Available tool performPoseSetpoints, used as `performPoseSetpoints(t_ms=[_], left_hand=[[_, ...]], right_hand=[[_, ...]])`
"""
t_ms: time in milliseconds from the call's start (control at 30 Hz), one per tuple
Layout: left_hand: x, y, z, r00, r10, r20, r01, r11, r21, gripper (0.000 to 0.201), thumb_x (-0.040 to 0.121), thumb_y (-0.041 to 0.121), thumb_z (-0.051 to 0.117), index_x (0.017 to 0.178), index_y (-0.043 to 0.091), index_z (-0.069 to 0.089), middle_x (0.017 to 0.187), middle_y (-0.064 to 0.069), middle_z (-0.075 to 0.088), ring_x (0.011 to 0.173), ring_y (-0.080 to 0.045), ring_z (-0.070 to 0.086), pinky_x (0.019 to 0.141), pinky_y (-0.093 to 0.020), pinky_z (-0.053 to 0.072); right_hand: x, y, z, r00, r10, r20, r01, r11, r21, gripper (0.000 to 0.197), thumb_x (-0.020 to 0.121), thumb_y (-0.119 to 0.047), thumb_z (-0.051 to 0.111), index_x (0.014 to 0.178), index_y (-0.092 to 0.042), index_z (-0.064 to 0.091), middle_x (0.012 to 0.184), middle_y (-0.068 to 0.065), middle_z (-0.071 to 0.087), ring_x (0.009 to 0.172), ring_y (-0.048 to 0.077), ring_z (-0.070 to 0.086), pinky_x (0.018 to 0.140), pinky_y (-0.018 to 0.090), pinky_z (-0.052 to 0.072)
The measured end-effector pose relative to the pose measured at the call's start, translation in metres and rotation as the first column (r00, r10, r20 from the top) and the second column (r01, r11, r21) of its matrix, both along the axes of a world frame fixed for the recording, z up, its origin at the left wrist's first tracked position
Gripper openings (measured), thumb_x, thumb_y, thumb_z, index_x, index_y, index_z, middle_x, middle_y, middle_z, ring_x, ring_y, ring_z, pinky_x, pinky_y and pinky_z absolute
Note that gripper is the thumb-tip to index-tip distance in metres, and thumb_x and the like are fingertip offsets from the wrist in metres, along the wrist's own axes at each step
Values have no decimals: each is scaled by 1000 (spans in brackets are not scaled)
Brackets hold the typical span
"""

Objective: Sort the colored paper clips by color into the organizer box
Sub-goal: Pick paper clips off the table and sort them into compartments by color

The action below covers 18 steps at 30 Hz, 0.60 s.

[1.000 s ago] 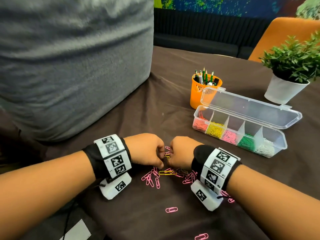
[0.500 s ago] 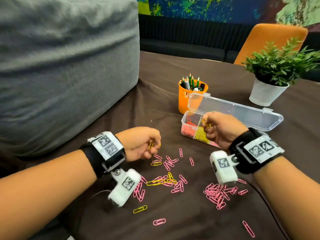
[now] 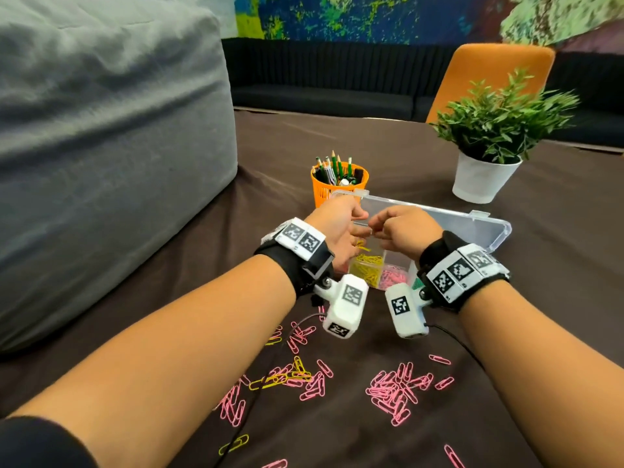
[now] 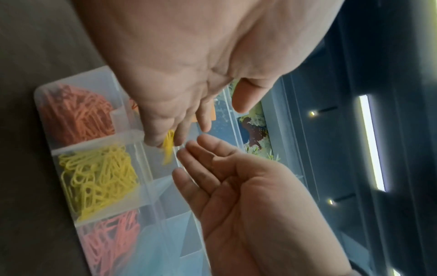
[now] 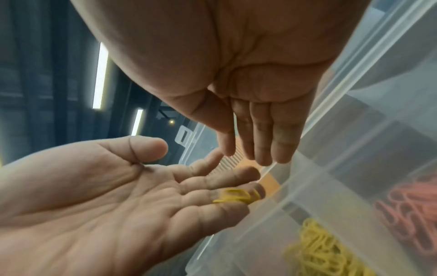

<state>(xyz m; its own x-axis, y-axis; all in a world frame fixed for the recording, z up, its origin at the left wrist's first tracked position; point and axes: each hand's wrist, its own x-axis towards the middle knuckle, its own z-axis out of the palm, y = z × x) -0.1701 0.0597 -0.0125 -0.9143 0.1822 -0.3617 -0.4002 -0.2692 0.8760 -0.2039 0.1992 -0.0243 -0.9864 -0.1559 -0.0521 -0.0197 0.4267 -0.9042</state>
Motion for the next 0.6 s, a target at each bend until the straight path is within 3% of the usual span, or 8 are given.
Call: performPoseSetpoints(t_ms=[133,267,300,367,433,467,533,600], left_hand=[[0,-11,0,995,-13,-102,-4,988,-156,32,87,13,47,115,8,63,93,-9,53,76,-17,43,67,-28,34],[24,-43,15,973,-113,-200,12,894,-448,11,95,7,54,98,11,64,96,-12,64,84,-19,63,72,-27,51],[33,-55,17,948,-235,-216,62,799,-598,11,93,5,57,93,13,65,89,-10,66,77,-17,62,68,-26,52],[54,-80,16,840,-527,-131,114,406,-907,11,86,9,65,85,19,71,78,-1,71,67,-11,61,67,-25,51],[76,-99,11,732,-676,84,118,4,-993,9,80,16,68,80,22,75,73,5,73,62,-5,60,66,-21,49],[87,-107,6,705,-686,178,139,-112,-984,8,79,19,69,80,23,75,73,7,72,60,-3,59,64,-20,48],[106,-117,-3,692,-672,265,183,-192,-964,5,78,25,72,81,25,76,72,12,72,61,-1,60,64,-20,49],[120,-122,-11,708,-653,270,209,-172,-963,12,77,34,78,83,24,75,71,12,71,61,-1,60,64,-21,49]], right_hand=[[21,4,7,963,40,-266,37,959,280,12,82,-9,58,78,-19,64,76,-1,65,70,16,59,64,27,49],[60,-5,11,911,226,-346,-85,922,378,8,80,-19,67,80,-21,60,71,-6,59,67,13,55,61,24,43],[69,-11,12,895,328,-301,-180,885,430,7,80,-21,70,79,-21,62,70,-7,60,67,11,55,62,22,42],[87,-27,8,827,538,-161,-374,742,556,6,80,-26,71,77,-25,65,71,-10,62,69,5,57,66,21,44],[101,-48,3,749,661,-49,-480,592,648,5,80,-25,69,80,-30,67,73,-12,61,74,9,59,72,25,48],[106,-60,-1,725,688,-15,-494,536,685,7,80,-23,67,81,-30,67,72,-12,59,76,11,59,72,25,47],[111,-80,-8,709,705,20,-480,461,746,12,82,-20,63,72,-26,59,68,-12,53,76,15,55,69,24,41],[114,-91,-12,706,706,44,-468,419,778,17,82,-21,61,67,-25,54,68,-10,54,77,18,56,69,25,41]])
